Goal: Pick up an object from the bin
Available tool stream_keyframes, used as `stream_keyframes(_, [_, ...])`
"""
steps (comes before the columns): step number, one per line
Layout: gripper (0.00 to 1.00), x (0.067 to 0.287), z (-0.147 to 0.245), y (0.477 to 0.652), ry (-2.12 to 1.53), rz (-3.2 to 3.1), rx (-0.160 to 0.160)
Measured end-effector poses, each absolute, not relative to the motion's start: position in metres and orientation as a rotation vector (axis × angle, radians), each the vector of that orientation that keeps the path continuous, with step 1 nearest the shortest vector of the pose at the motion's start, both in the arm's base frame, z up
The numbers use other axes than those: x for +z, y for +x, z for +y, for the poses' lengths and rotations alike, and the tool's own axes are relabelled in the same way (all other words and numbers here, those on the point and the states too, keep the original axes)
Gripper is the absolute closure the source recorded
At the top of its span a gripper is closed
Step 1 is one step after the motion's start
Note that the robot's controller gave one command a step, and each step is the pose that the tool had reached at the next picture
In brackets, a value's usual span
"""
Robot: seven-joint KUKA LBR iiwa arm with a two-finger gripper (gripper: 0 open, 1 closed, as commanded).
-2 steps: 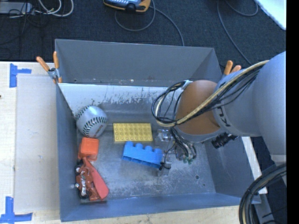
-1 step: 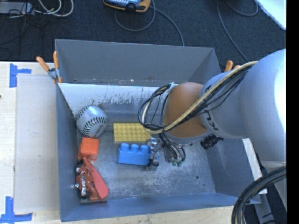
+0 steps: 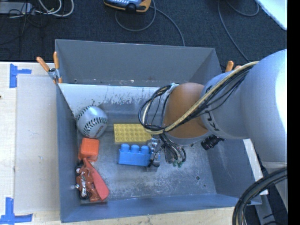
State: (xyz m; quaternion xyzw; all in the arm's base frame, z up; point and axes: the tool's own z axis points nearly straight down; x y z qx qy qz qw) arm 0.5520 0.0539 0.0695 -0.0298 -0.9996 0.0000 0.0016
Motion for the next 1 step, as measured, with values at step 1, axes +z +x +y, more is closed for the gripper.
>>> stream_keyframes(1, [1.00, 0.2111, 0.0613, 0.5584, -0.067, -3.139, 0.000])
